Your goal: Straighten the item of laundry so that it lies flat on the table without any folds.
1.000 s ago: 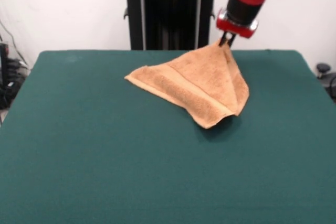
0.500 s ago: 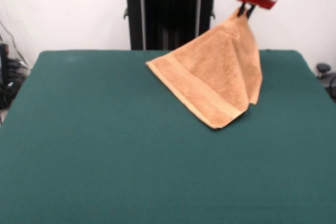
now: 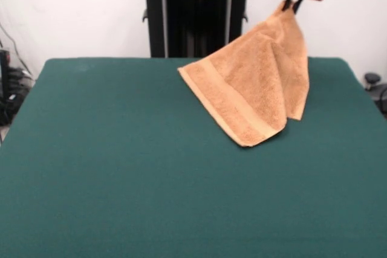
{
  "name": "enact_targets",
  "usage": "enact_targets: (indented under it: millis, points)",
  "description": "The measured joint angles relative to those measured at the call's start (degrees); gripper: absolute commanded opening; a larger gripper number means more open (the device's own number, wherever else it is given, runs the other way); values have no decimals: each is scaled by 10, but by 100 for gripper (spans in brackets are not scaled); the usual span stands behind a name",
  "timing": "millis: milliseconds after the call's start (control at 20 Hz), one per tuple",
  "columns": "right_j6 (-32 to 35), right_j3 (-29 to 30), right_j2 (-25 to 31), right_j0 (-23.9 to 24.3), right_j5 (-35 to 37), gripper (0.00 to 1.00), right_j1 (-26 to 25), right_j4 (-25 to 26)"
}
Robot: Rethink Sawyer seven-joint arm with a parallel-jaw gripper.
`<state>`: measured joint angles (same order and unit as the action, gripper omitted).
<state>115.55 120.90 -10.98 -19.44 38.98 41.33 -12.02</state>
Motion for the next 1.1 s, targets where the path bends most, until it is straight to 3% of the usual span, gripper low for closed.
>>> enact_targets:
  millis: [600, 1100]
  points:
    - [24, -1, -5, -19, 37, 0, 27, -16]
    - [87, -16, -16, -40, 123, 0, 61, -16]
